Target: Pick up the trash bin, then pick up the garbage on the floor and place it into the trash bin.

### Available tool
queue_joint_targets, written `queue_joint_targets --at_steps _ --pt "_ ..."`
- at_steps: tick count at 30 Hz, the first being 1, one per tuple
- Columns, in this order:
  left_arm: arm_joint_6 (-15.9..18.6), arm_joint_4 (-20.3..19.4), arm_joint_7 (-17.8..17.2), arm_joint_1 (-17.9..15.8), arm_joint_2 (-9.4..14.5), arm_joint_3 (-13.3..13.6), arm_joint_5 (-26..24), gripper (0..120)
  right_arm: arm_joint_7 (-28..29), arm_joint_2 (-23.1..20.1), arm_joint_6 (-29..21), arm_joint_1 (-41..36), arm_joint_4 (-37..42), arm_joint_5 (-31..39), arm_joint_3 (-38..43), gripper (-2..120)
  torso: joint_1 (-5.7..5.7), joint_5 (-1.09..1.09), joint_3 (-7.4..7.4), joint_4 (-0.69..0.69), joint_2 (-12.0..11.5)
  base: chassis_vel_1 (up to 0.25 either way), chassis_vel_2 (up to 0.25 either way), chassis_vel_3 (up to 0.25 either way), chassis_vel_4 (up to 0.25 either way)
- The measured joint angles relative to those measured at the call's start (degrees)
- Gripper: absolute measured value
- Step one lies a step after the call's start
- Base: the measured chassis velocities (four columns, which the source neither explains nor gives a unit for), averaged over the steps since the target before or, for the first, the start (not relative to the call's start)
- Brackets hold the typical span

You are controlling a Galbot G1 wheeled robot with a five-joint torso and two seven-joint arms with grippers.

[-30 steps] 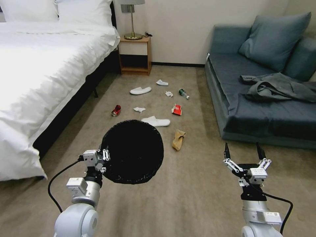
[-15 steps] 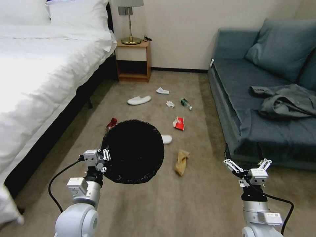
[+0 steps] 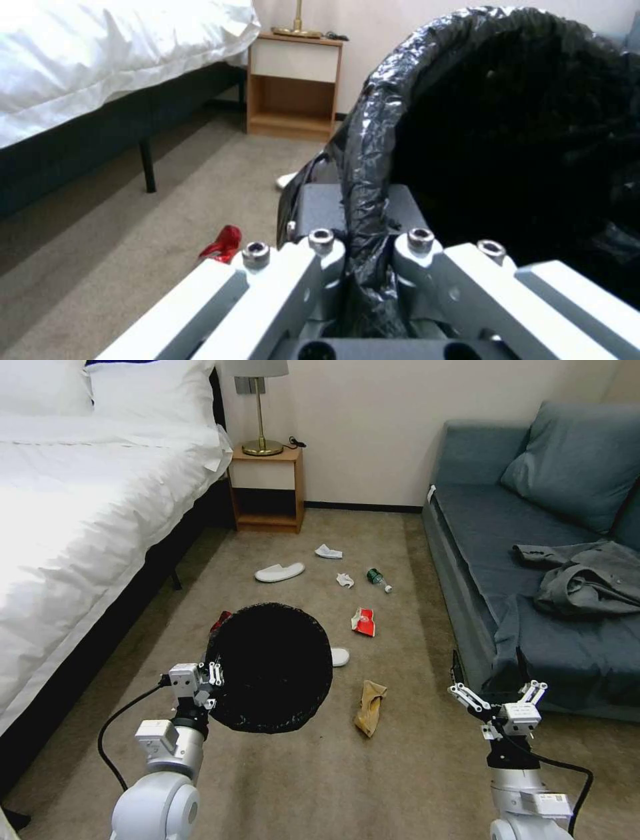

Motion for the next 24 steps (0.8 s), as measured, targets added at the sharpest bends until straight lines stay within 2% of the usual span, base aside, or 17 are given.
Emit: queue_joint_targets --at_steps 15,24 --pt "0.00 -0.12 -0.02 0.10 -0.06 0.04 0.14 3 -1.54 0.05 0.69 -0.10 -0.02 0.18 0.32 100 0.00 -0.01 0.01 0.00 0.00 -0.020 0.023 0.023 -0.017" --pt "0.01 -0.15 -0.02 0.12 -0.06 0.09 0.23 3 -2.35 0.11 1.26 -0.08 -0.37 0.11 0.67 100 0.00 -0.01 0.00 0.00 0.00 -0.183 0.194 0.201 -0.193"
